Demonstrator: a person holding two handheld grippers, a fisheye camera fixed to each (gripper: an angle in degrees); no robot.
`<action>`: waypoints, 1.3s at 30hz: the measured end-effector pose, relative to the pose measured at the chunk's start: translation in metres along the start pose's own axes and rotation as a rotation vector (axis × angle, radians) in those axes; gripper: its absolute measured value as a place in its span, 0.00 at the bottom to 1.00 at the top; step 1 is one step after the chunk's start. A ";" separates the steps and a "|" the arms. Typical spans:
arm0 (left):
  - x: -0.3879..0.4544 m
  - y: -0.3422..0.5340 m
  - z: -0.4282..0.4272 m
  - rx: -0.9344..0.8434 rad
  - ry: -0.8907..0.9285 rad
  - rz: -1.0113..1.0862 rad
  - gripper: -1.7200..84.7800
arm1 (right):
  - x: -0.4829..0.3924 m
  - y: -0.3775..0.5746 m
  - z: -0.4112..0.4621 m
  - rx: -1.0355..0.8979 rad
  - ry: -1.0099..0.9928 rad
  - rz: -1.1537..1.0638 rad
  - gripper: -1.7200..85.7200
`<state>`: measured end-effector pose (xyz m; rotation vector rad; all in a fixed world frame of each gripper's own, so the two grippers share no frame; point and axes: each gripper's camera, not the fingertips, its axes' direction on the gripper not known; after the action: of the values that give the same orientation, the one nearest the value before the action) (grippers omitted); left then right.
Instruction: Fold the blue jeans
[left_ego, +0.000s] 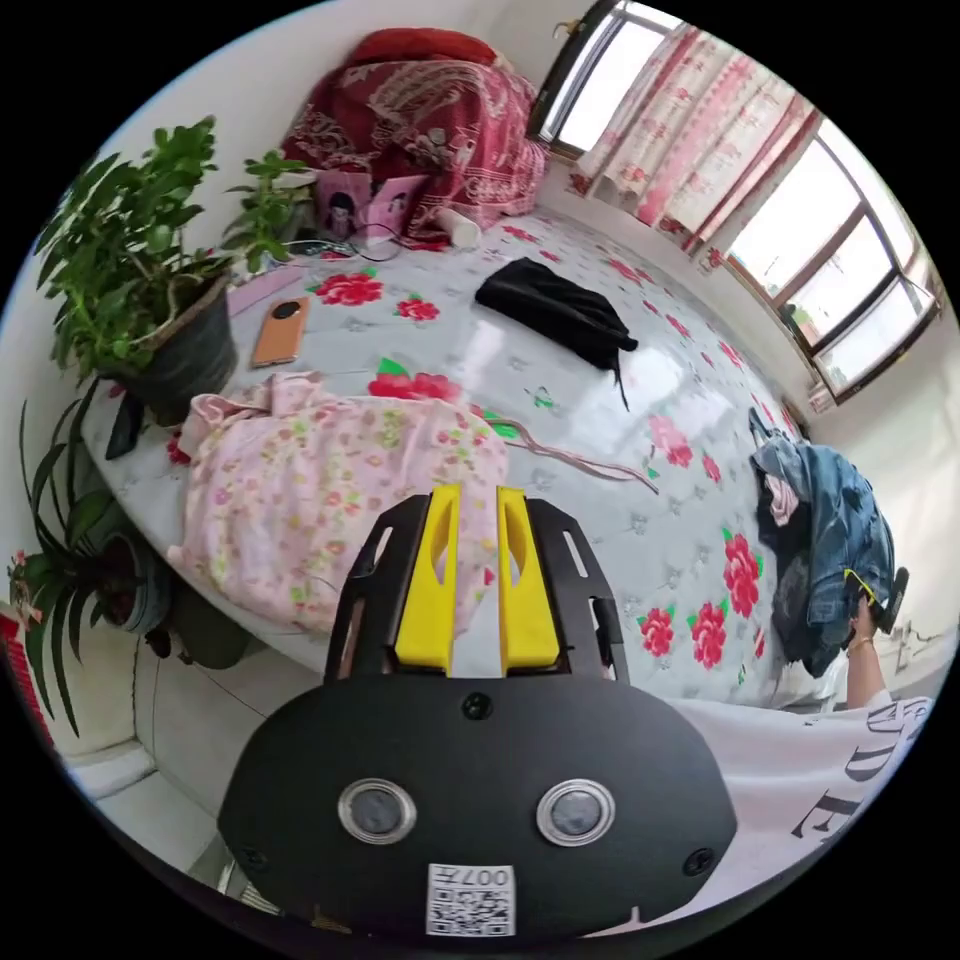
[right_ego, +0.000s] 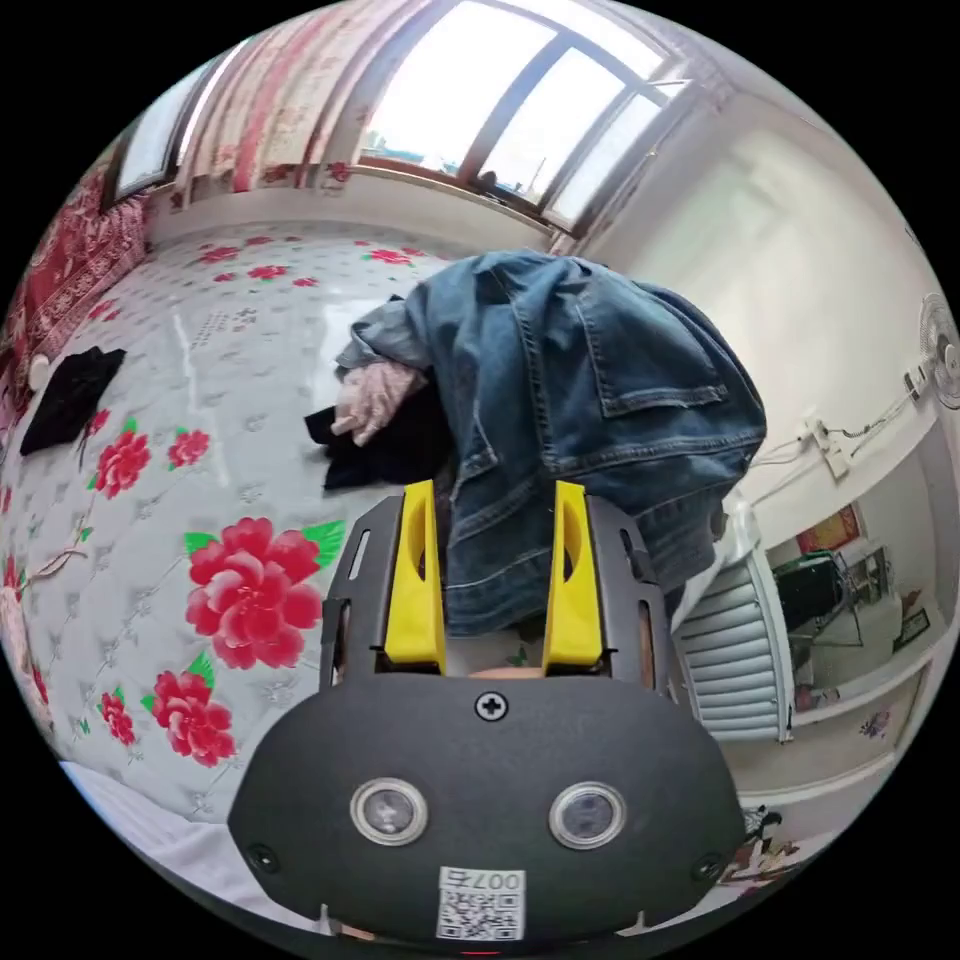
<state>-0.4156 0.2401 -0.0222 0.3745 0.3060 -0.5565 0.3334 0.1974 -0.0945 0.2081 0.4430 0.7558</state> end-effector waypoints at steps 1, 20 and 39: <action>0.026 0.000 0.012 -0.033 0.040 0.047 0.09 | 0.007 0.001 0.012 -0.051 -0.007 0.009 0.17; 0.148 0.030 0.024 -0.074 0.202 0.378 0.11 | -0.218 0.117 -0.213 0.189 -1.098 -0.768 0.02; 0.293 0.014 0.038 -0.034 0.004 0.364 0.10 | -0.114 0.040 -0.017 0.037 -0.910 -0.328 0.02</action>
<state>-0.1644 0.1022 -0.0960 0.3879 0.2437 -0.1936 0.2279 0.1468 -0.0610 0.4703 -0.3705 0.2721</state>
